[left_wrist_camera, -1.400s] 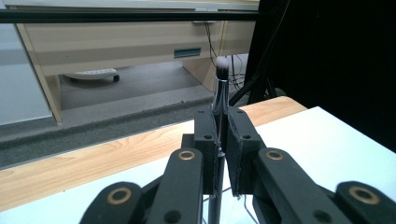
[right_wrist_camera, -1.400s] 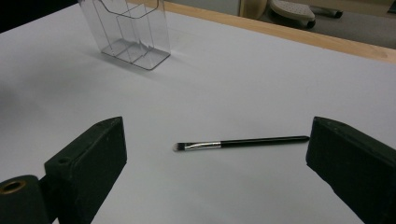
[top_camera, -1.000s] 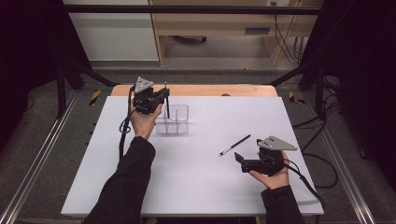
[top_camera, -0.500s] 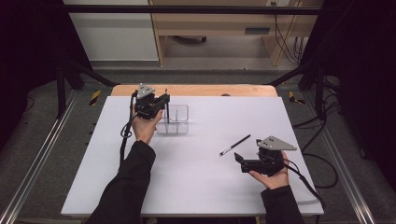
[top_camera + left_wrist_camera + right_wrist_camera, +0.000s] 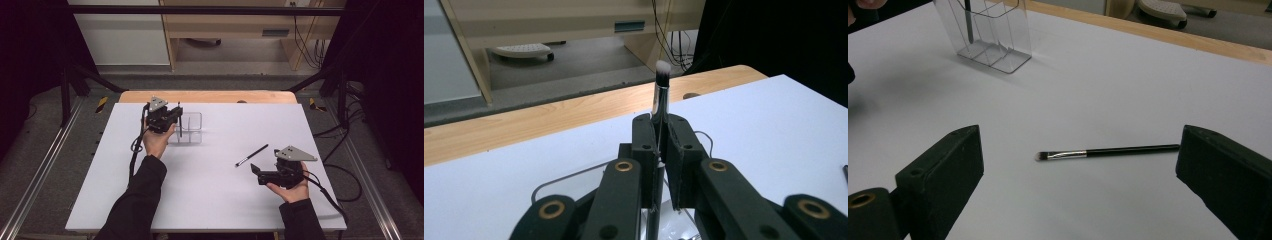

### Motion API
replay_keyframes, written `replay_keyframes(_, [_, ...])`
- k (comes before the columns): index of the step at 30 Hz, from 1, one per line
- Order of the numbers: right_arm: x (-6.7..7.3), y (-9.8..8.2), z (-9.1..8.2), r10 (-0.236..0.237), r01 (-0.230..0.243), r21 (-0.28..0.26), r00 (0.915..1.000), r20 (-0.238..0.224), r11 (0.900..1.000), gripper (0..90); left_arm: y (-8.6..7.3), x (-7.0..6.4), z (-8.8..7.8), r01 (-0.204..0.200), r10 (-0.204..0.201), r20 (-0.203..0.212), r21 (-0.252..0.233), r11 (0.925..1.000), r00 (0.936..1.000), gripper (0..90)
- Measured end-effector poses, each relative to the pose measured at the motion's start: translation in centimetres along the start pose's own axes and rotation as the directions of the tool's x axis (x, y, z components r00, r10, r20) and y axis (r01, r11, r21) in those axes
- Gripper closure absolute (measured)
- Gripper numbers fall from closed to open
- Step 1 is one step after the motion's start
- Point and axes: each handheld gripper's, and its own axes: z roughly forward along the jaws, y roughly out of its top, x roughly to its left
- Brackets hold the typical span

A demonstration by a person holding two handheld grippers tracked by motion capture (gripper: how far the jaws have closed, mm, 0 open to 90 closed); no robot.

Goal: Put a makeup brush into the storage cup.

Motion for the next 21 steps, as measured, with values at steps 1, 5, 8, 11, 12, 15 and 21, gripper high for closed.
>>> replay_keyframes(1, [0.0, 0.0, 0.0, 0.0, 0.0, 0.0, 1.0, 0.0, 1.0, 5.6, -0.1, 0.0, 0.06, -0.002, 0.002, -0.001, 0.002, 1.0, 1.0, 83.2])
replay_keyframes(5, [0.0, 0.0, 0.0, 0.0, 0.0, 0.0, 1.0, 0.001, 1.0, 5.6, -0.46, -0.03, 0.31, -0.007, 0.007, -0.007, 0.016, 0.9998, 1.0, 83.2])
replay_keyframes(8, [0.02, -0.01, 0.03, -0.001, 0.001, 0.002, 1.0, -0.001, 1.0, 5.6, -0.55, -0.1, 0.39, -0.009, 0.009, -0.008, 0.021, 0.9997, 0.9999, 83.2])
replay_keyframes(11, [0.03, 0.0, 0.02, 0.0, 0.0, 0.002, 1.0, 0.0, 1.0, 5.6, -0.62, -0.2, 0.49, -0.013, 0.013, -0.011, 0.026, 0.9996, 0.9999, 83.1])
replay_keyframes(12, [0.02, 0.0, 0.01, 0.0, 0.0, 0.001, 1.0, 0.0, 1.0, 5.6, -0.67, -0.19, 0.54, -0.013, 0.013, -0.012, 0.031, 0.9994, 0.9998, 83.1])
replay_keyframes(15, [0.0, 0.02, -0.05, 0.001, -0.001, 0.001, 1.0, 0.0, 1.0, 5.6, -0.82, -0.08, 0.63, -0.012, 0.013, -0.015, 0.045, 0.9989, 0.9998, 82.9])
replay_keyframes(21, [0.02, 0.01, 0.0, 0.001, -0.001, 0.001, 1.0, 0.0, 1.0, 5.6, -1.02, 0.25, 0.5, -0.006, 0.007, -0.02, 0.067, 0.9978, 0.9998, 82.4])
